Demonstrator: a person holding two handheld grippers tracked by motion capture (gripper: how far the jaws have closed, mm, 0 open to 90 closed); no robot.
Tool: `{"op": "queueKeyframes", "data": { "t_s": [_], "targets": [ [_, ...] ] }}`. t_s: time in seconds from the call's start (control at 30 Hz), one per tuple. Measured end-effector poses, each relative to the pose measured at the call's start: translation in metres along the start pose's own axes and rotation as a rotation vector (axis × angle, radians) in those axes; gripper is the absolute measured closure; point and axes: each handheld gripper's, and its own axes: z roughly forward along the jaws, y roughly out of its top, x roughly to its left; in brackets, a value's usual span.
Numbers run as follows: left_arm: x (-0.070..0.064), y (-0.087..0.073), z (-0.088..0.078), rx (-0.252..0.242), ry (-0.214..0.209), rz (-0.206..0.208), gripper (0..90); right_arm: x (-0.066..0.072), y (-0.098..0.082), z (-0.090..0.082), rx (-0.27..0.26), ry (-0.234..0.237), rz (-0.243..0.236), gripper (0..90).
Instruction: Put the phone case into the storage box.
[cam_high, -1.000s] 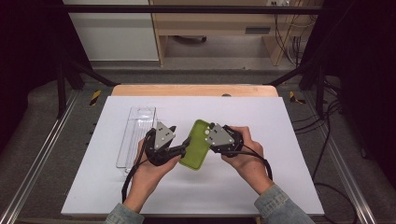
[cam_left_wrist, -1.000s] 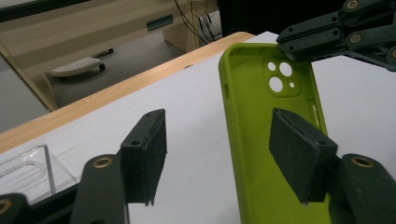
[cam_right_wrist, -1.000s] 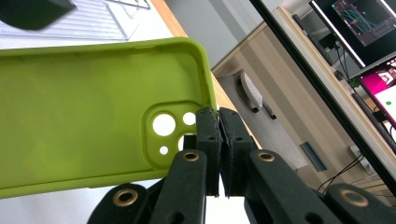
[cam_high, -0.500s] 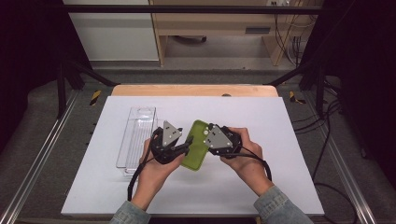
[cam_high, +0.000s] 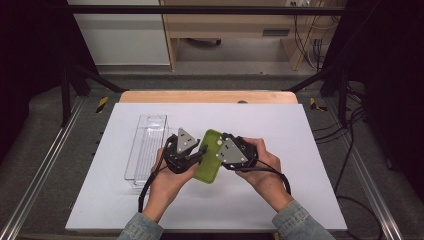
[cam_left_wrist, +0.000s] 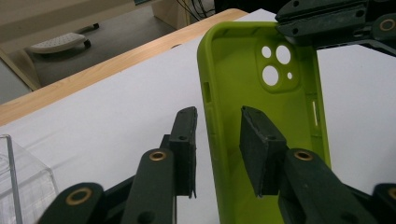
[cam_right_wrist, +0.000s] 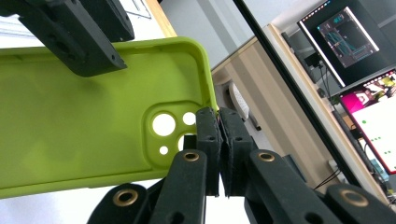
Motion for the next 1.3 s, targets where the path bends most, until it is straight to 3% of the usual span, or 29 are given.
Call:
{"op": "queueKeyframes", "data": {
  "t_s": [0.33,0.73,0.93,1.03,1.17,1.3],
  "targets": [
    [0.004,0.000,-0.001,0.012,-0.006,-0.028,76.3,0.004,0.005,-0.002,-0.008,-0.010,-0.034,87.9],
    [0.000,-0.006,0.002,-0.014,0.074,-0.028,85.5,0.009,0.009,-0.004,-0.009,-0.011,-0.049,87.3],
    [0.001,-0.011,0.003,-0.021,0.091,-0.045,86.5,0.010,0.011,-0.004,-0.022,0.019,-0.036,85.9],
    [0.001,-0.012,0.003,-0.016,0.100,-0.038,86.8,0.009,0.012,-0.004,-0.034,0.049,-0.004,78.6],
    [0.001,-0.012,0.003,-0.012,0.118,-0.029,87.2,0.010,0.015,-0.004,-0.049,0.054,0.017,63.9],
    [0.003,-0.013,0.003,-0.015,0.121,-0.035,87.2,0.009,0.015,-0.005,-0.060,0.075,0.083,51.2]
  ]
}}
